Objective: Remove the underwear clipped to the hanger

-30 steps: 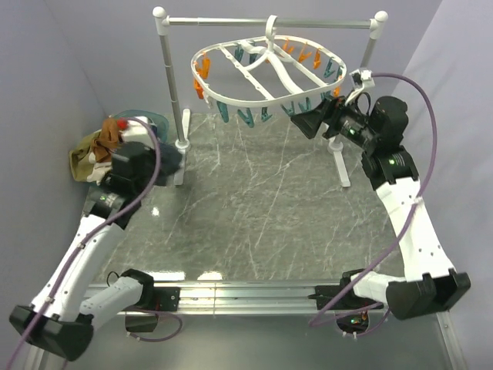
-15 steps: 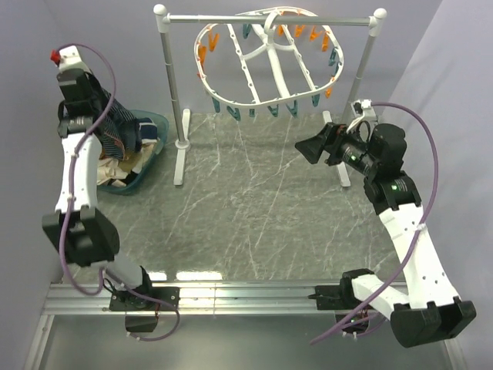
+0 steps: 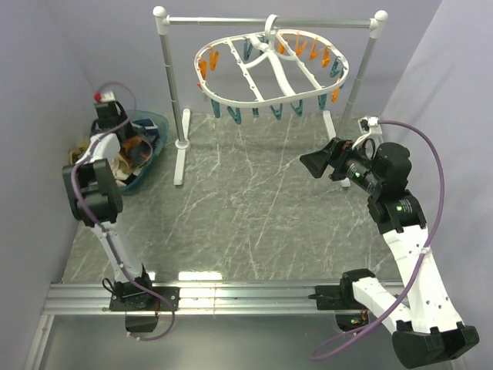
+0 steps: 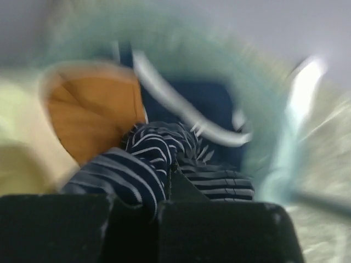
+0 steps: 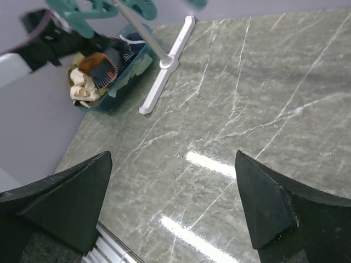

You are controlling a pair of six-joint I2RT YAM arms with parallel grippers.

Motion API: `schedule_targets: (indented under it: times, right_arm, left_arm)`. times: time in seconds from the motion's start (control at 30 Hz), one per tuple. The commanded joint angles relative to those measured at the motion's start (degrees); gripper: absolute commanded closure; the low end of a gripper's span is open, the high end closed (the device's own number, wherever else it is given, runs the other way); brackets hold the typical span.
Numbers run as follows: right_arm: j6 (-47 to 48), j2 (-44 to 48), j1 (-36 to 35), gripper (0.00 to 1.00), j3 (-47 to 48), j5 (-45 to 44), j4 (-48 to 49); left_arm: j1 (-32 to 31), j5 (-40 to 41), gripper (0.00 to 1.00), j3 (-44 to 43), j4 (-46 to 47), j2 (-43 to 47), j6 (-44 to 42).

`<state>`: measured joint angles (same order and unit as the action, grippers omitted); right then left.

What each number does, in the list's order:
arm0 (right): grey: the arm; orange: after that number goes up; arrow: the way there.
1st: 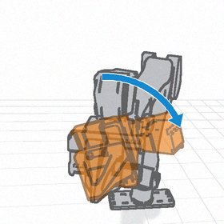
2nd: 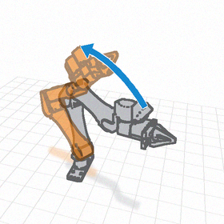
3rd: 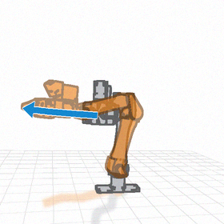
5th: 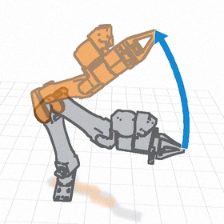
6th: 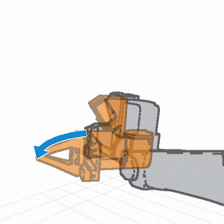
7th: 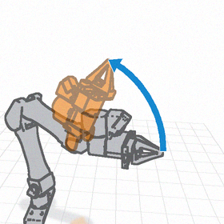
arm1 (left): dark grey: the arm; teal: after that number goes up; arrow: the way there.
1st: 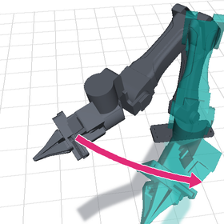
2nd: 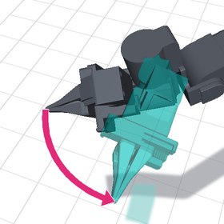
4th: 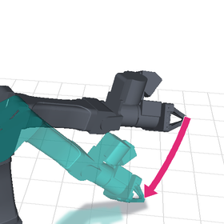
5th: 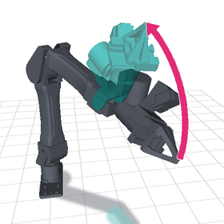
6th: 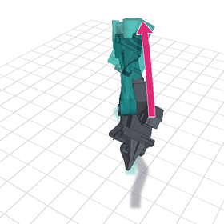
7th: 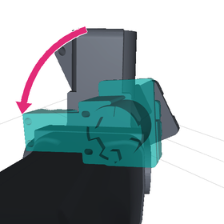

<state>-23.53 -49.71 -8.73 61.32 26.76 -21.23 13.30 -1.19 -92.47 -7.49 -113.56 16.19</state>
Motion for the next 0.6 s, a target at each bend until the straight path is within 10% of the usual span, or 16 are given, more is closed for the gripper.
schedule_targets:
  times: [0.0,0.2,0.23,0.57]
  right_arm:
    - [-0.82,0.49,0.21,0.0,-0.24,-0.31,1.72]
    - [0.33,2.86,0.29,0.0,-0.59,-1.45,-0.91]
    - [0.41,3.22,0.29,0.0,-0.76,-1.71,-1.09]
    - [0.33,4.71,0.3,0.0,-1.03,-2.42,-0.92]
  left_arm:
    - [0.23,-3.55,0.99,3.51,-0.16,-5.79,3.32]
    - [0.24,-4.61,0.38,-0.86,-5.94,-12.38,4.82]
    - [0.32,-4.09,0.01,-1.48,-7.61,-12.65,5.17]
    - [0.15,-5.57,0.01,-5.51,-7.18,4.47,7.54]
